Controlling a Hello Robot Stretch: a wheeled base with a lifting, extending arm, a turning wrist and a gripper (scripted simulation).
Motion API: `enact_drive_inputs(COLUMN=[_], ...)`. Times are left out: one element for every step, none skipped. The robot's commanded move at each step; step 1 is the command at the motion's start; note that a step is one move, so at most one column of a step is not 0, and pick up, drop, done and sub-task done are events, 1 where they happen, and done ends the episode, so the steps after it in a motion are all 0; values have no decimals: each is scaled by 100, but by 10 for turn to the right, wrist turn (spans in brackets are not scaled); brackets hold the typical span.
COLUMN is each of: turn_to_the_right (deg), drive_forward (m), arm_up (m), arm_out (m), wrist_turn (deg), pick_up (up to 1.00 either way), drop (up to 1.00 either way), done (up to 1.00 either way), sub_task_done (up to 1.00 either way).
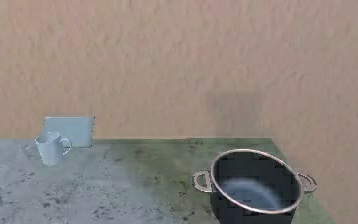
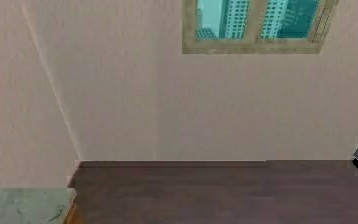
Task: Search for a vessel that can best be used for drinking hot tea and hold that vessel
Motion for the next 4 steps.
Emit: enact_drive_inputs(turn_to_the_right=[-450,-450,-300,0], drive_forward=[0,0,0,0], arm_up=[0,0,0,50], arm_out=[0,0,0,0], wrist_turn=[0,0,0,0], pick_up=[0,0,0,0], drop=[0,0,0,0], done=[0,0,0,0], sub_task_done=[0,0,0,0])
